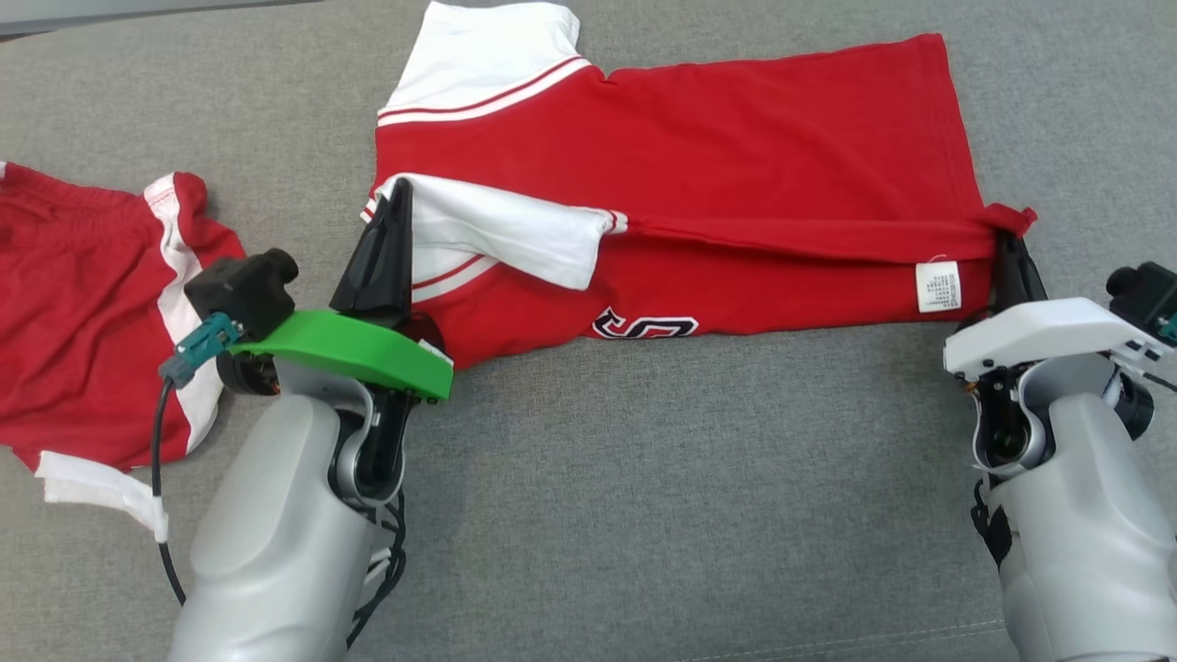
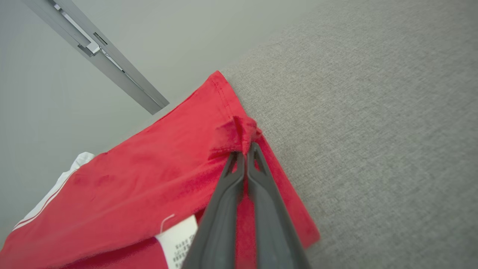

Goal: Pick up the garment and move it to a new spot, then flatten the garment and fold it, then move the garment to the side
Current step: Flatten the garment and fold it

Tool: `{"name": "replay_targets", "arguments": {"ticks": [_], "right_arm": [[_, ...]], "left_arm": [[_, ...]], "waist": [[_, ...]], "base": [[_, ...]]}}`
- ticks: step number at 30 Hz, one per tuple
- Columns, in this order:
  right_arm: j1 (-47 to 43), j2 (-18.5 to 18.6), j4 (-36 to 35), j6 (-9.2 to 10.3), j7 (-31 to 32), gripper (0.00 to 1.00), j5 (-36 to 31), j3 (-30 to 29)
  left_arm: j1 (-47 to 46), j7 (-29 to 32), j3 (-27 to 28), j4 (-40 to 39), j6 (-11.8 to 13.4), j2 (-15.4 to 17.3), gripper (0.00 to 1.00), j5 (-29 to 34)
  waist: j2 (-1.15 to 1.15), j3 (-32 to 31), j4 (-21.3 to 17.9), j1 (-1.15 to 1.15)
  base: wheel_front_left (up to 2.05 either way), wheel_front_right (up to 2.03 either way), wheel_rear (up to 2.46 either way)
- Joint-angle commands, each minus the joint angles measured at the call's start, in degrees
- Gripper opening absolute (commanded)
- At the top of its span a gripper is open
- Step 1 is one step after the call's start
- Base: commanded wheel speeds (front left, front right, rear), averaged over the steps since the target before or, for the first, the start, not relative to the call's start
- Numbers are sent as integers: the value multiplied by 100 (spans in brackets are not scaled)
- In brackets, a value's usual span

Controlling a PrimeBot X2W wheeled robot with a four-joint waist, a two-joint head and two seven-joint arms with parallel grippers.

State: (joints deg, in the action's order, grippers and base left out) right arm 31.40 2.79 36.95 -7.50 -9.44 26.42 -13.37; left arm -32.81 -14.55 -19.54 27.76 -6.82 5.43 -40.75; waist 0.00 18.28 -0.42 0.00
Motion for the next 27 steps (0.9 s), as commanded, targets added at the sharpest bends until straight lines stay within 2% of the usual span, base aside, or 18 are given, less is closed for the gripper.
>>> {"name": "replay_targets", "arguments": {"ticks": [1, 7, 8, 9, 10, 11, 12, 13, 20, 24, 27], "right_arm": [[128, 21, 130, 2, -82, 0, -160, -29], [637, 22, 728, 2, -257, 0, -562, -88], [713, 22, 812, 2, -294, 9, -653, -83], [763, 20, 877, 2, -304, 27, -718, -59], [825, 20, 948, 2, -329, 60, -781, -16], [876, 18, 1018, 2, -333, 100, -836, 25], [942, 18, 1075, 2, -349, 100, -852, 73], [1001, 21, 1121, 2, -357, 100, -854, 103], [1199, 19, 1259, 2, -501, 100, -1168, 76], [1008, 19, 969, 2, -553, 100, -1232, 63], [708, 21, 536, 2, -575, 100, -1391, 45]], "left_arm": [[-165, -26, 26, 115, -28, -2, 0, 43], [-551, -68, -33, 729, -47, -40, 0, 155], [-599, -67, -10, 830, -49, -51, 0, 131], [-631, -60, -11, 895, -51, -57, 10, 134], [-672, -62, -15, 965, -53, -68, 31, 151], [-693, -64, -11, 1026, -54, -72, 50, 159], [-720, -64, -18, 1088, -54, -78, 93, 187], [-745, -66, -8, 1112, -54, -85, 100, 190], [-761, -65, 18, 884, -64, -161, 100, 372], [-533, -65, 7, 675, -70, -179, 100, 328], [-218, -66, 87, 407, -71, -35, 100, 306]], "waist": [[0, 58, -31, 0], [0, 127, -57, 0], [0, 129, -65, 0], [0, 127, -69, 0], [0, 122, -72, 0], [0, 115, -72, 0], [0, 104, -72, 0], [0, 96, -70, 0], [0, 43, -48, 0], [0, -34, -54, 0], [0, -111, -77, 0]], "base": [[0, 0, 0], [0, 0, 0], [0, 0, 0], [0, 0, 0], [0, 0, 0], [0, 0, 0], [0, 0, 0], [0, 0, 0], [0, 0, 0], [0, 0, 0], [0, 0, 0]]}}
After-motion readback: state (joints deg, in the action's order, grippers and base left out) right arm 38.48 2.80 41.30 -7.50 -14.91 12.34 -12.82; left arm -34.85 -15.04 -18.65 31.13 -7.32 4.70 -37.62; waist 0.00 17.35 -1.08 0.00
